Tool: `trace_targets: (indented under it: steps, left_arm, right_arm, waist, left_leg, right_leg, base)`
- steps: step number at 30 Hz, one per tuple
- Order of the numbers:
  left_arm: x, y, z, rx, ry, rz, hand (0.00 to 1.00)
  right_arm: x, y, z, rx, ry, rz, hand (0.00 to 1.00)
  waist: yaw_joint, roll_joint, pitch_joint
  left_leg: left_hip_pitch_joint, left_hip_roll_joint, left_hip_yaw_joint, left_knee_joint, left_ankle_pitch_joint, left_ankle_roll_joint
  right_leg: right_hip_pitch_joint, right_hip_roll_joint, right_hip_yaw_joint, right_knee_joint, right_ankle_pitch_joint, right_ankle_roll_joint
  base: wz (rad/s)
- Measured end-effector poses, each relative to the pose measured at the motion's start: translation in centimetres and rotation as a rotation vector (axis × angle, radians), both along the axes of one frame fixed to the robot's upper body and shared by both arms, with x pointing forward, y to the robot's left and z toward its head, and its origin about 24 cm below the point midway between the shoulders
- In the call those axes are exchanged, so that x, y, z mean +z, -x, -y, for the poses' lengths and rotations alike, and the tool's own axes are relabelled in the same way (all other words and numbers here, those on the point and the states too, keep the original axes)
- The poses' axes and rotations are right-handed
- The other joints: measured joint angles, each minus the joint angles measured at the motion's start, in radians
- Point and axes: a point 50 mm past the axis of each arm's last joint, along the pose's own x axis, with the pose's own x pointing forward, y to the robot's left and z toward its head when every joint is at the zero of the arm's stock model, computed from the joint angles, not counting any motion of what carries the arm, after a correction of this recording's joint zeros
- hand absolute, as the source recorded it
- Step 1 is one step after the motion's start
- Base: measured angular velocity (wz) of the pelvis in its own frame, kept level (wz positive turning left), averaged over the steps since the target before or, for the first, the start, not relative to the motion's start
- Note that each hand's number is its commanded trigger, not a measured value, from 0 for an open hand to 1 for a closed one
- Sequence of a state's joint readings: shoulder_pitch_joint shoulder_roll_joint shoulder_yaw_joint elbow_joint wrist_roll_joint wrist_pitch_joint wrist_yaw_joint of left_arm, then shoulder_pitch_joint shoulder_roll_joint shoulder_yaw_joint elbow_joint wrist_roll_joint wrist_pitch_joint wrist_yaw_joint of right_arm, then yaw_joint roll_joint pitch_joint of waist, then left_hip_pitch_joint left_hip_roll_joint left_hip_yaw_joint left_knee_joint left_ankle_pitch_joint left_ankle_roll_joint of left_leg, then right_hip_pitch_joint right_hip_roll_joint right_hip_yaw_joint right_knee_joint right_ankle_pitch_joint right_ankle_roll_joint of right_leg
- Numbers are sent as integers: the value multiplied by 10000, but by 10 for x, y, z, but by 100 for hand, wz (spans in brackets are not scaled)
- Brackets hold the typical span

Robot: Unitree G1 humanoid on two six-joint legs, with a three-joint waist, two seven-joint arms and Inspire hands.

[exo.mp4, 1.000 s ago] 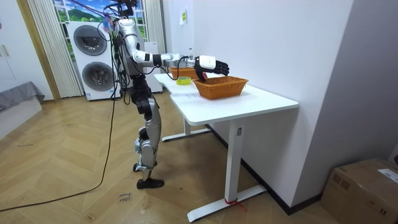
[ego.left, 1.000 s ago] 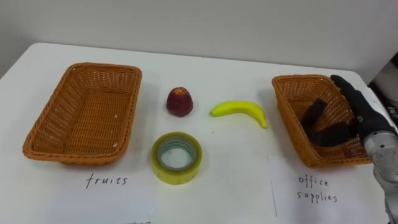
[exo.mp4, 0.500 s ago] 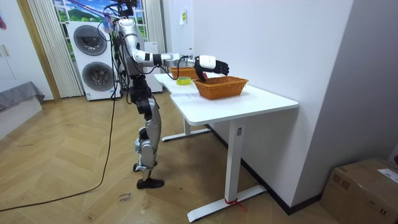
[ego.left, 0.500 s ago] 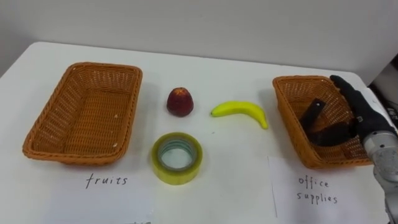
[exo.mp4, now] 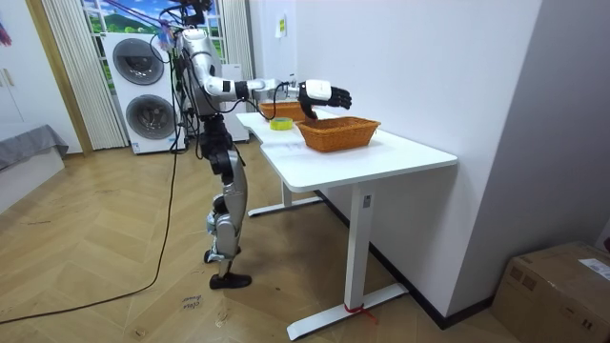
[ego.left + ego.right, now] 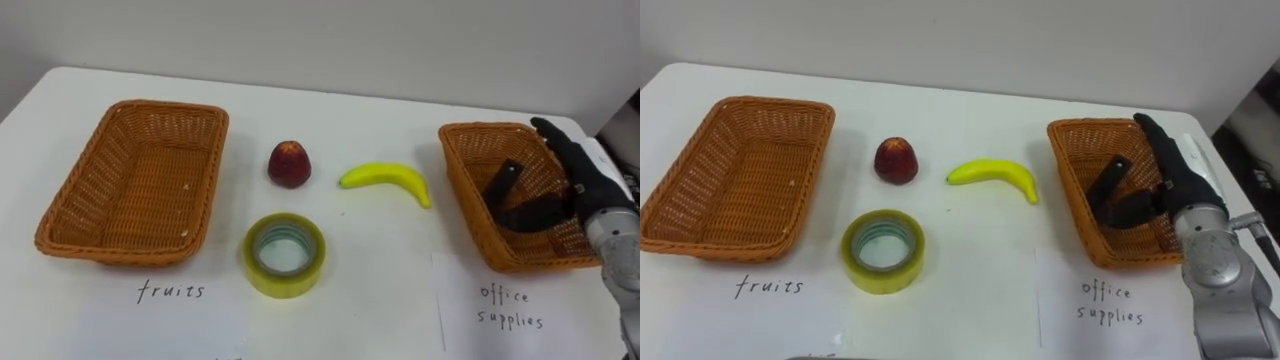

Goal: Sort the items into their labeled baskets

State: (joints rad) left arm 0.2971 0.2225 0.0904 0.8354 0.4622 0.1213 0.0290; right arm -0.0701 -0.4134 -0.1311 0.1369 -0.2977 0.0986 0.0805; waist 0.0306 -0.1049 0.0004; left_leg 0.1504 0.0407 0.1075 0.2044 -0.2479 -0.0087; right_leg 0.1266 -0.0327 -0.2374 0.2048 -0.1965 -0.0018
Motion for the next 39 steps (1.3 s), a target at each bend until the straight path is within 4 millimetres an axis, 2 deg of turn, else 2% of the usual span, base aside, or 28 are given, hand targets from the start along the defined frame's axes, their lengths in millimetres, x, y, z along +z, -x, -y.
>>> trace_targets:
  steps: [6, 13, 16, 19, 22, 26, 31, 37, 39]
  left_arm:
    - [0, -1, -1, 87, -100, 215, 0]
    - [-2, 3, 2, 49, -37, 70, 0]
    - [-4, 9, 2, 132, -25, -220, 0]
    - [-5, 8, 2, 143, -1, -265, 0]
    - [-5, 6, 2, 114, -2, -235, 0]
    - [-5, 2, 3, 41, -20, -159, 0]
    - [-6, 3, 7, -23, -10, -387, 0]
    - [-7, 4, 7, -176, -36, -612, 0]
    - [-7, 4, 7, -211, -46, -651, 0]
  right_arm:
    - [23, -3, -10, 410, -1, 1320, 0]
    - [35, -5, -19, 783, -234, 1856, 0]
    - [46, -7, -32, 1454, -123, 2184, 0]
    - [49, -9, -36, 1638, 38, 2254, 0]
    - [48, -10, -40, 1914, 198, 2063, 0]
    - [38, -11, -58, 2599, -141, 1730, 0]
    - [30, -10, -72, 3198, -601, 1366, 0]
    - [26, -10, -79, 3466, -1033, 1178, 0]
    - [16, -11, -84, 3606, -1105, 747, 0]
  waist:
    - [-8, -11, 18]
    - [57, 0, 49]
    - [52, 33, 60]
    - [86, 32, 59]
    - [303, 105, 66]
    - [550, 294, 131]
    - [757, 509, 13]
    - [892, 407, 7]
    - [1030, 286, 18]
  left_leg:
    - [24, -1, 31, 0, -1, 0]
    - [14, 7, 69, -68, -4, 3]
    - [-38, 5, 31, -54, -6, 4]
    - [-177, -2, -17, 6, -8, 7]
    - [-183, 2, -77, 36, -6, 4]
    - [-171, 9, -67, 47, -5, 3]
    - [-190, -12, -195, 20, -3, 4]
    - [-203, -34, -537, 189, 7, 1]
    - [-188, -119, -585, 224, 9, 4]
  right_leg:
    - [74, 26, -2, 10, 1, 1]
    - [-25, 20, 20, 163, 1, 1]
    - [-55, 25, 0, 156, 1, 0]
    - [-118, 15, -42, 134, 2, -1]
    - [-104, 20, -106, 131, 3, -2]
    - [-79, 22, -143, 119, 3, -2]
    - [-39, -13, -324, 136, 1, 1]
    - [175, -128, -673, 145, -42, 58]
    - [234, -176, -672, 143, -164, 50]
  base:
    - [0]
    - [-1]
    - [0]
    - [6]
    - [6]
    - [3]
    - [9]
    - [18]
    - [8]
